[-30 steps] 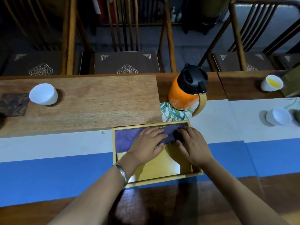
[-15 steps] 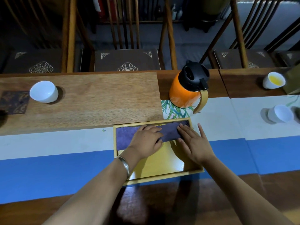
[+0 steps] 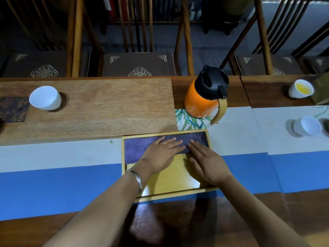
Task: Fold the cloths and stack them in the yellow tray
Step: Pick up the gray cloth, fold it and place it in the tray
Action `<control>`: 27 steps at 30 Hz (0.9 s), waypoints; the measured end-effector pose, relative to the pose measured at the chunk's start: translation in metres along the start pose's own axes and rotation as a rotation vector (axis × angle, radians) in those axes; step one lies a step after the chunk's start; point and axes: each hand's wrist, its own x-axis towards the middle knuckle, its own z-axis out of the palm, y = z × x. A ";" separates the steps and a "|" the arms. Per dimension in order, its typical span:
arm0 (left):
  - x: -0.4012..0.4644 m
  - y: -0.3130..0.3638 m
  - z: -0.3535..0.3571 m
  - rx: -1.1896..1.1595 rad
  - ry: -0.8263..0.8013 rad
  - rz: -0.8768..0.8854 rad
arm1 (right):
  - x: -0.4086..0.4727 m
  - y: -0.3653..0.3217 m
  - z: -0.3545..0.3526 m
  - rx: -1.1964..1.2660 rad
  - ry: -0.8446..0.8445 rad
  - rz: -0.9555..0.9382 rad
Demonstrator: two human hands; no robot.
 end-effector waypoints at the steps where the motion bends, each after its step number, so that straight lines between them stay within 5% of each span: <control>1: 0.000 0.001 -0.002 -0.015 -0.006 -0.004 | 0.000 -0.001 -0.001 0.013 0.002 0.000; 7: -0.028 -0.002 -0.029 -0.122 0.054 -0.045 | 0.003 -0.021 -0.017 0.092 0.030 0.011; 16: -0.170 -0.082 -0.084 -0.097 0.116 -0.426 | 0.080 -0.132 -0.070 0.049 0.020 -0.241; 27: -0.456 -0.162 -0.119 -0.103 0.317 -0.953 | 0.147 -0.404 -0.100 -0.018 -0.014 -0.607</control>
